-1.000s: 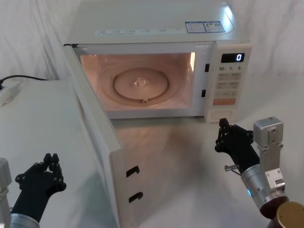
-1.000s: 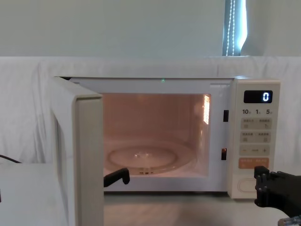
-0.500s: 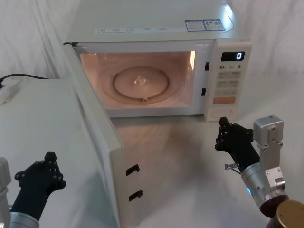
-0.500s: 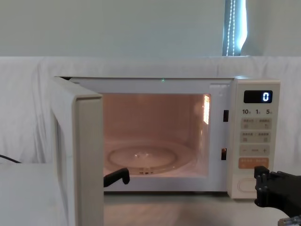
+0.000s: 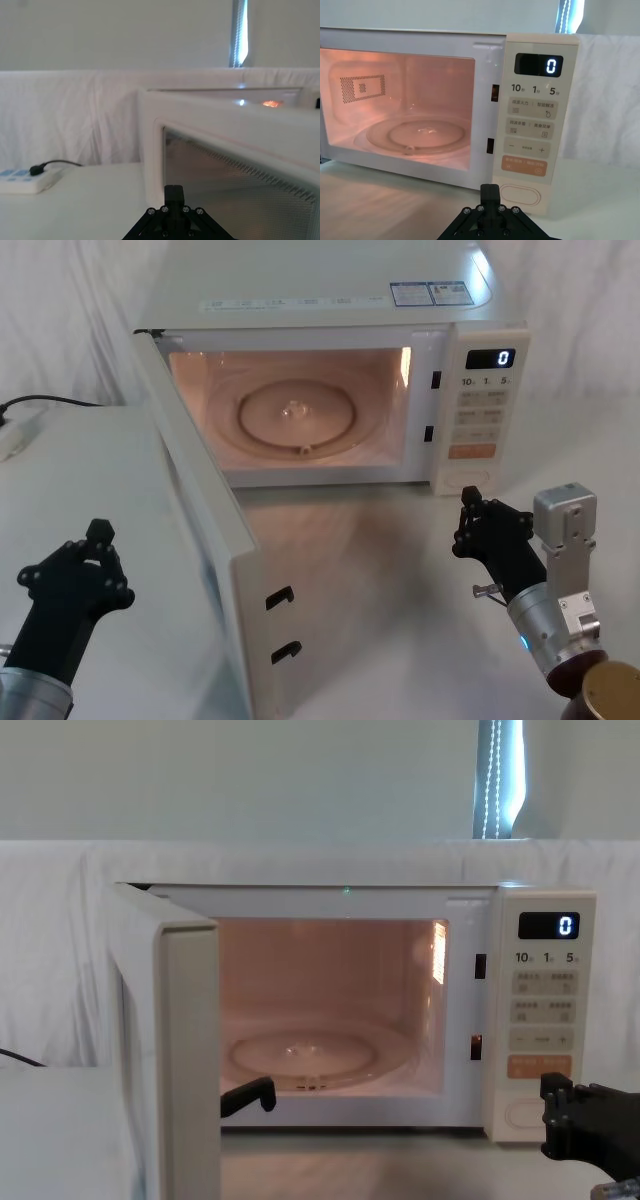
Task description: Press the button to open the microwave door with one hand; close the microwave door with the other hand.
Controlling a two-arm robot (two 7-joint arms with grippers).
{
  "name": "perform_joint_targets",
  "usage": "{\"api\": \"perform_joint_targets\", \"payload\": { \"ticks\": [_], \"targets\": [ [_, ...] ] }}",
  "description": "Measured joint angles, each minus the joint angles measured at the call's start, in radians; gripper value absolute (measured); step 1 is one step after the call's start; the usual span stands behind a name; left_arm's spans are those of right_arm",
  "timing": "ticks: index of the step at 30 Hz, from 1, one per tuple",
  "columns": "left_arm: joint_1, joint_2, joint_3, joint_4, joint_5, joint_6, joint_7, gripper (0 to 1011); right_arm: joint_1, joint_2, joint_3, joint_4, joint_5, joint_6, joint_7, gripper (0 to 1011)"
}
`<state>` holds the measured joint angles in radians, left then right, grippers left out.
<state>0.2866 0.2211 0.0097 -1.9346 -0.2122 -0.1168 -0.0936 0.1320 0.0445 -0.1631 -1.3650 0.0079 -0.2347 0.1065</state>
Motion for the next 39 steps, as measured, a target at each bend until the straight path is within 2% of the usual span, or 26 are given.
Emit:
{"api": "perform_joint_targets", "payload": {
  "ticks": [7,10,16,27,33,39],
  "targets": [
    [-0.004,0.001,-0.009,-0.04,-0.025,0.041,-0.042,0,0.0,0.0,0.0,0.0,0.0,0.0,0.0,0],
    [-0.021,0.01,-0.009,-0.054,-0.045,0.075,-0.072,0,0.0,0.0,0.0,0.0,0.0,0.0,0.0,0],
    [-0.062,0.026,0.004,-0.058,-0.063,0.109,-0.099,0,0.0,0.0,0.0,0.0,0.0,0.0,0.0,0],
    [-0.18,0.051,0.065,0.007,-0.081,0.157,-0.131,0,0.0,0.0,0.0,0.0,0.0,0.0,0.0,0],
    [-0.241,0.047,0.1,0.056,-0.081,0.17,-0.131,0,0.0,0.0,0.0,0.0,0.0,0.0,0.0,0],
    [-0.299,0.034,0.131,0.109,-0.072,0.159,-0.126,0,0.0,0.0,0.0,0.0,0.0,0.0,0.0,0]
  ]
}}
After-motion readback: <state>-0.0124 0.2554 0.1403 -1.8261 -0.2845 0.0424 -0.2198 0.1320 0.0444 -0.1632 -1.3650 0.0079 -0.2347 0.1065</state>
